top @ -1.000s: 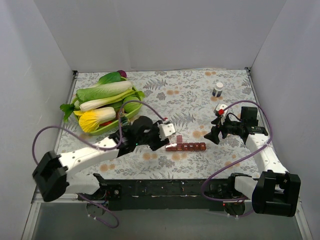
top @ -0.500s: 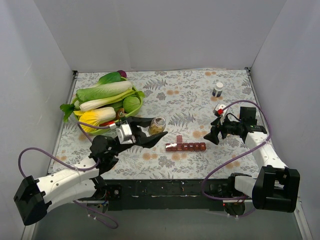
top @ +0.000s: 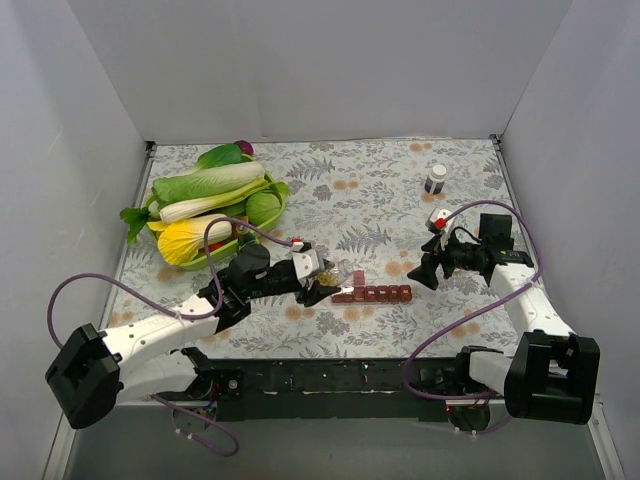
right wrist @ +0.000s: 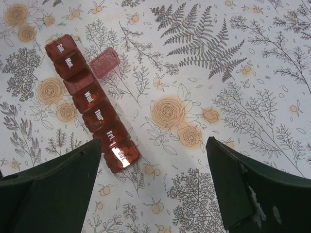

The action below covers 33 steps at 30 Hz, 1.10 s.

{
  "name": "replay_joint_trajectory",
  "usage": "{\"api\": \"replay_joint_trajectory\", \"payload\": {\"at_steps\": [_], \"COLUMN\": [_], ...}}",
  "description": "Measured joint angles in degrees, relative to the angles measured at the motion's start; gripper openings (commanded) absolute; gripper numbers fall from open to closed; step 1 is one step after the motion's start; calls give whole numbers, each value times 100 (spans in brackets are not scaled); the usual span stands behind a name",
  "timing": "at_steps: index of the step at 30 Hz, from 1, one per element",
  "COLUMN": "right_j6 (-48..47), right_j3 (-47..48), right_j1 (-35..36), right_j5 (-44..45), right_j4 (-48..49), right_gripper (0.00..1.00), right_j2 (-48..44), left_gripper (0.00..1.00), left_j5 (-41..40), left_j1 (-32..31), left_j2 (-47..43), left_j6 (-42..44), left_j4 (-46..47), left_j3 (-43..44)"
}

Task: Sort the pills into containers

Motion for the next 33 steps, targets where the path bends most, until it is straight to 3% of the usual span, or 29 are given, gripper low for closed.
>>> {"api": "replay_joint_trajectory", "payload": {"at_steps": [14,33], "right_j6": [-72,-72], "right_j3": [13,57], "right_j1": [-22,-24], "right_j5": [28,42], "right_j4": [-127,-195], "right_gripper": [96,96], "right_j2": [55,55], "left_gripper": [0,0], "left_j5": [284,-72], "left_j1": [87,-66], "left_j2": [1836,3010], "left_j6": [1296,2146], "left_j4": [-2122,-3818], "left_j3": [1054,2365]}}
